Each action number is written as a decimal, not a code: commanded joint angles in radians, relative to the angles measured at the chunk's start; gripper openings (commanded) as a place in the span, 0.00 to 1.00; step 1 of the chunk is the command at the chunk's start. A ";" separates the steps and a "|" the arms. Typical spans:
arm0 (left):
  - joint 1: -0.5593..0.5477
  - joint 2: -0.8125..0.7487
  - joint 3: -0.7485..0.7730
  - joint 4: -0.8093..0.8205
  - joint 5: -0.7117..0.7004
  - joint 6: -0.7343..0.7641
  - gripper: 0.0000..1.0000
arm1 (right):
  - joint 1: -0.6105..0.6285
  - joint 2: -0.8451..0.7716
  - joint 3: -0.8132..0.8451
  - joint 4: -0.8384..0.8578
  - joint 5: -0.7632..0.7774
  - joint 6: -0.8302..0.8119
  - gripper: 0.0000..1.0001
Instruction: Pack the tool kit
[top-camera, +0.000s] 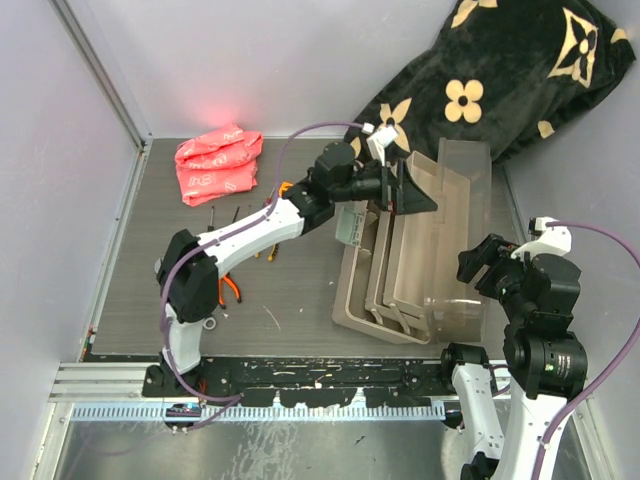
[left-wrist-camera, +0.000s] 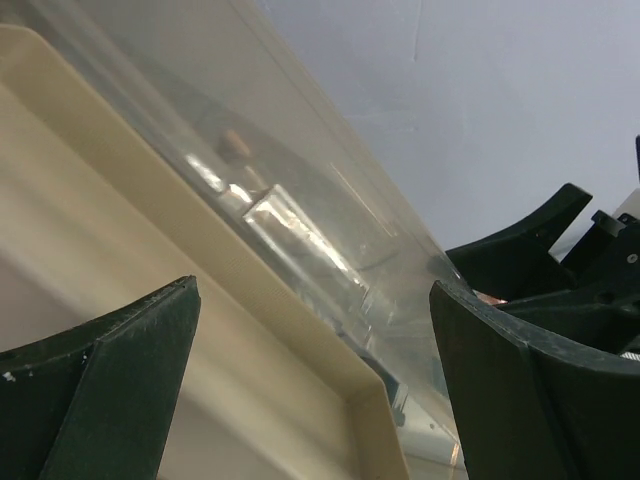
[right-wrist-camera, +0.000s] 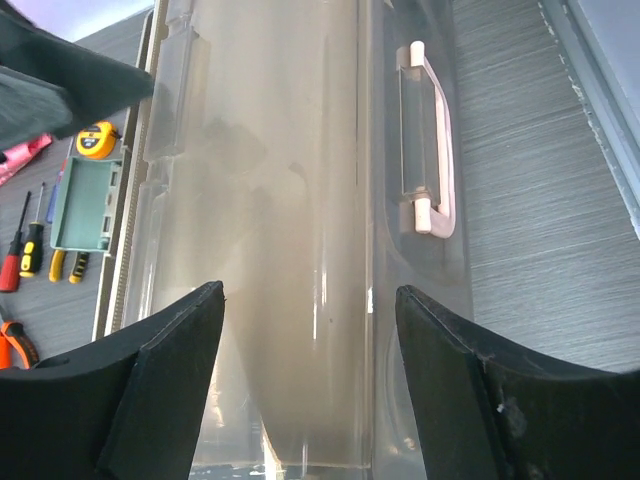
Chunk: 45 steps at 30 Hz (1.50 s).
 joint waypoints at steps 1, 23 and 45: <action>0.065 -0.114 -0.016 0.024 -0.006 0.038 0.99 | 0.000 -0.004 0.000 -0.024 0.041 -0.012 0.74; 0.147 -0.056 0.042 -0.354 -0.320 0.461 1.00 | -0.001 -0.023 -0.001 -0.031 0.027 -0.014 0.74; -0.079 -0.138 0.031 -0.500 -0.520 0.636 1.00 | 0.000 -0.037 -0.049 0.013 -0.107 0.003 0.75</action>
